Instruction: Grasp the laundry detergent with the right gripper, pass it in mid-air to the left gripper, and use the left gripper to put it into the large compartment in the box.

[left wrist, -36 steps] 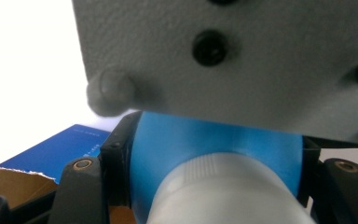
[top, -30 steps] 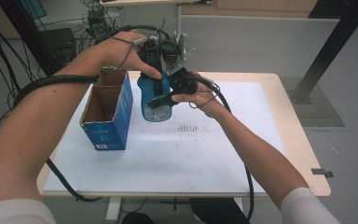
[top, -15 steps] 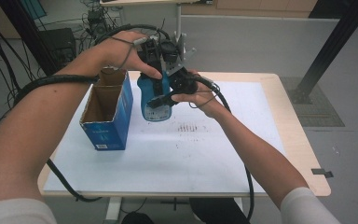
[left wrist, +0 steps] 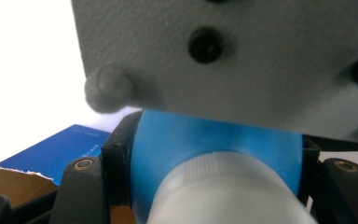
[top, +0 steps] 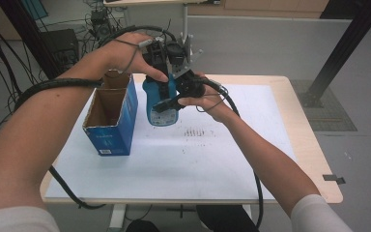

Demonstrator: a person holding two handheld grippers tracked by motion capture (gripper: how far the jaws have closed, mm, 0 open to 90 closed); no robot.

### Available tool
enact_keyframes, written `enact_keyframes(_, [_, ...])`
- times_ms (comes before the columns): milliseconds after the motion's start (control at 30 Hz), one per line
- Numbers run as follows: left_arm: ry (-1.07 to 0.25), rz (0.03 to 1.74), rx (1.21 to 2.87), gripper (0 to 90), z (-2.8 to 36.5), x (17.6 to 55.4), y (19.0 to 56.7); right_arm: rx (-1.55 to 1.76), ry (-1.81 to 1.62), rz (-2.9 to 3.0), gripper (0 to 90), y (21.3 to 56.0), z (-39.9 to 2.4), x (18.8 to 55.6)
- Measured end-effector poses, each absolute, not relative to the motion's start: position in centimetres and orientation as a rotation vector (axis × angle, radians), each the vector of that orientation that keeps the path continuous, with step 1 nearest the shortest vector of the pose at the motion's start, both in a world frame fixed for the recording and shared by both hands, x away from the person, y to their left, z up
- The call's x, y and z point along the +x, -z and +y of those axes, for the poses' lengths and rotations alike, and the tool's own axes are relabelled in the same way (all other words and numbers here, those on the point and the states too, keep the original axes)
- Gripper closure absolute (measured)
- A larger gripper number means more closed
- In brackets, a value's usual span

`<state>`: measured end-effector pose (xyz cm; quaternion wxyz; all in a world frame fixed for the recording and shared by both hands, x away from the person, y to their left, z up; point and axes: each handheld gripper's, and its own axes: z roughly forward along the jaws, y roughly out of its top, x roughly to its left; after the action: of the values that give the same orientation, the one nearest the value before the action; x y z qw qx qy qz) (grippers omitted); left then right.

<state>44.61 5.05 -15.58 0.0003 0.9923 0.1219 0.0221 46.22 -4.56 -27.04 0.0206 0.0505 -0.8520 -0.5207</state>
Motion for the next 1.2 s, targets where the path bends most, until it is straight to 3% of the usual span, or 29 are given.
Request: enact_keyframes(1200, [-0.075, 0.378, 3.109, 37.7, 4.89, 44.78, 15.61, 0.144, 1.604, -2.624, 43.0, 27.06, -4.83, 46.33])
